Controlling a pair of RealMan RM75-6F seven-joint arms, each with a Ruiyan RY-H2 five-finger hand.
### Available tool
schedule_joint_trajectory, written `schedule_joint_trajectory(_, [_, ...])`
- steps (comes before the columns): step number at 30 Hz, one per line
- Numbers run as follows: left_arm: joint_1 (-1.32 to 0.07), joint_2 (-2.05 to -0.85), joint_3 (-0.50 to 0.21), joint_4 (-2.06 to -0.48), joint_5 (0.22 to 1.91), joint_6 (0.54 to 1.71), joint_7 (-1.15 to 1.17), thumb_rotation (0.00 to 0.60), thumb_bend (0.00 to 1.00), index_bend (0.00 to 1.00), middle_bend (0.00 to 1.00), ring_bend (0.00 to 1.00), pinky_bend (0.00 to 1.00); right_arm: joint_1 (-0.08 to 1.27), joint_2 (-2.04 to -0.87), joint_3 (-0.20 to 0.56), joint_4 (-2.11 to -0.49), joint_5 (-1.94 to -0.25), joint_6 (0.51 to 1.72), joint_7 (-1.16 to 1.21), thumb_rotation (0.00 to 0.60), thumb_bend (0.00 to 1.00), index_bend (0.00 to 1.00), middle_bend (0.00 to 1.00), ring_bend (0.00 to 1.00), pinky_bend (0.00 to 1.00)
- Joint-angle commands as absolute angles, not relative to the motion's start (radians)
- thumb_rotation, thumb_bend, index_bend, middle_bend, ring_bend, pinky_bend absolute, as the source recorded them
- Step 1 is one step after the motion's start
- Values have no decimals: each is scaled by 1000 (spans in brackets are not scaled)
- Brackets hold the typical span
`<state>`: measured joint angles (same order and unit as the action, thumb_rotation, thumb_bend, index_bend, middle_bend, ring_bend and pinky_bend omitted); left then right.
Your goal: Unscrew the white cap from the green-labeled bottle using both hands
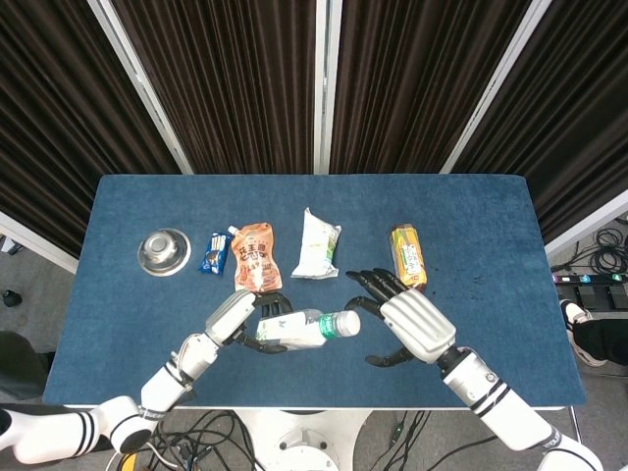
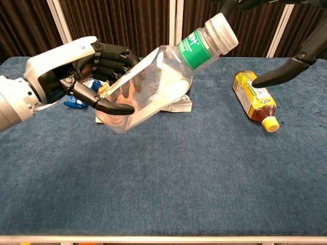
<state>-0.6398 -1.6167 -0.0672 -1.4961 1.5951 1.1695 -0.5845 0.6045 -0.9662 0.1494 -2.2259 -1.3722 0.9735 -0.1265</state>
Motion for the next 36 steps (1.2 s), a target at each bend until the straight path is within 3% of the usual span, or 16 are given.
schedule_joint_trajectory(1, [-641,-1619,-65,-1494,1595,1168,-587,600,429,678,639,577,560,605,-962,147,-2230,-1377,974,-128,589,12,302,25,0,0])
schedule_joint_trajectory(36, [-649,-1619,-66,-1495,1584,1171,-591,600,428,685,639,577,560,607,-991,142,-2209,-1365,1008,-175,589,14,301,38,0,0])
